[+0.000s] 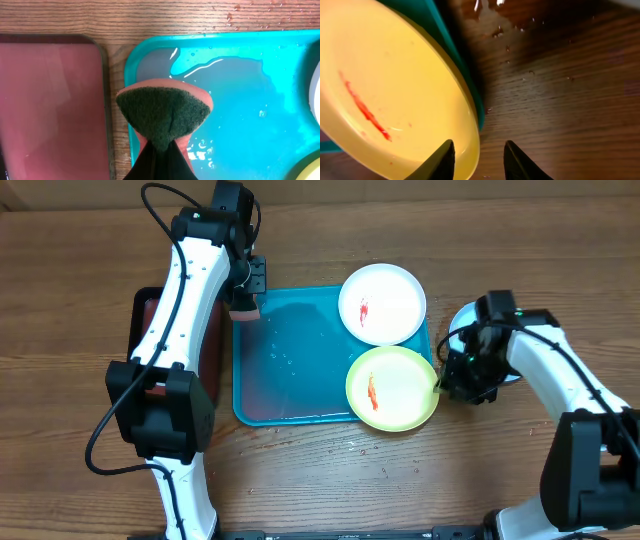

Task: Clean dirty plates on tray and stack at the side
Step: 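Move the right gripper to grip the yellow plate rim, then drag the yellow plate left to the tray center with the right gripper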

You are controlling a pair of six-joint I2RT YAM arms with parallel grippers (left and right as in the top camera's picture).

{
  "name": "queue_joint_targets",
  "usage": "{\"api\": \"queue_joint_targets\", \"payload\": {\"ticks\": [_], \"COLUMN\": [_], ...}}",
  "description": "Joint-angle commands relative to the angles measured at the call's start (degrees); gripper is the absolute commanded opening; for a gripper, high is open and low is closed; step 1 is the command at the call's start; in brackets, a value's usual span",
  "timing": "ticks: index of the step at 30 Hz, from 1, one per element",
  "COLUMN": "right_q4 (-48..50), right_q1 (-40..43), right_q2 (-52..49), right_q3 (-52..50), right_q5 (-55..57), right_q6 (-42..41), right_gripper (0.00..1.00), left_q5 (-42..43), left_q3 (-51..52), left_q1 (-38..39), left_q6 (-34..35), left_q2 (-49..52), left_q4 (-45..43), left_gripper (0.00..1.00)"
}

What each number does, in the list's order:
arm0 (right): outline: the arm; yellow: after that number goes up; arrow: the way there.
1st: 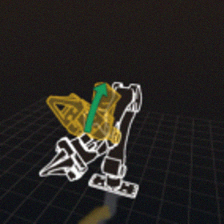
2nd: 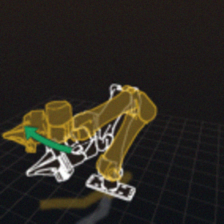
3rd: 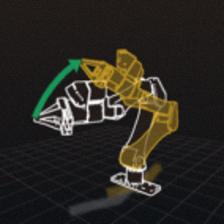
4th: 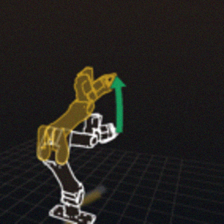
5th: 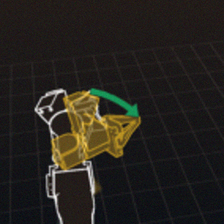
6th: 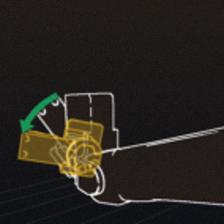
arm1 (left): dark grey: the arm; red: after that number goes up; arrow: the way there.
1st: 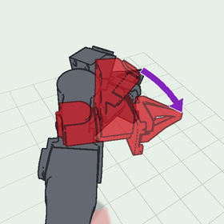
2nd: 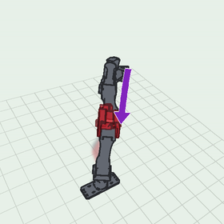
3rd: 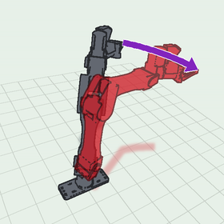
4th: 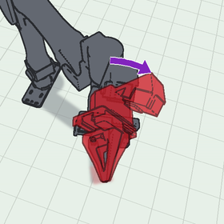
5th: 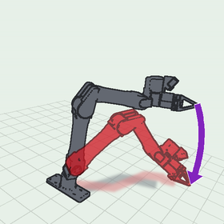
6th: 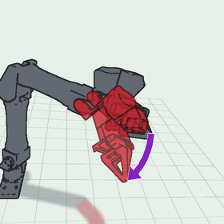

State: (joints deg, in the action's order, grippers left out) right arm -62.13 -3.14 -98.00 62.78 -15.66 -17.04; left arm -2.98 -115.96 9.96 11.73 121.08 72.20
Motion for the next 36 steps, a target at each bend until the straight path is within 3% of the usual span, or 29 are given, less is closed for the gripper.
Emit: {"api": "queue_joint_targets", "payload": {"ticks": [1, 5, 17, 28, 36], "right_q4": [1.1, 2.3, 2.5, 3.8, 8.0], "right_q1": [-2.3, -3.7, -4.2, -9.4, -17.6], "right_q2": [0.5, 0.5, 0.5, 0.5, 0.5], "right_q3": [-1.8, -3.1, -3.1, -3.1, 0.3], "right_q5": [3.1, 3.2, 3.2, 3.2, 2.5], "right_q6": [-3.5, -4.5, -5.4, -5.8, -11.2], "right_gripper": [0.33, 0.21, 0.04, 0.04, 0.04], "left_q5": [0.1, 0.1, 0.1, 0.1, 0.1], "left_q3": [0.1, 0.1, 0.1, 0.1, 0.1], "left_q1": [-0.5, -0.5, -0.5, -0.5, -0.5], "left_q6": [0.8, 0.8, 0.8, 0.8, 0.8], "left_q2": [-0.4, -0.4, -0.4, -0.4, -0.4], "left_q4": [-0.2, -0.2, -0.2, -0.2, -0.2], "left_gripper": [0.04, 0.04, 0.04, 0.04, 0.04]}}
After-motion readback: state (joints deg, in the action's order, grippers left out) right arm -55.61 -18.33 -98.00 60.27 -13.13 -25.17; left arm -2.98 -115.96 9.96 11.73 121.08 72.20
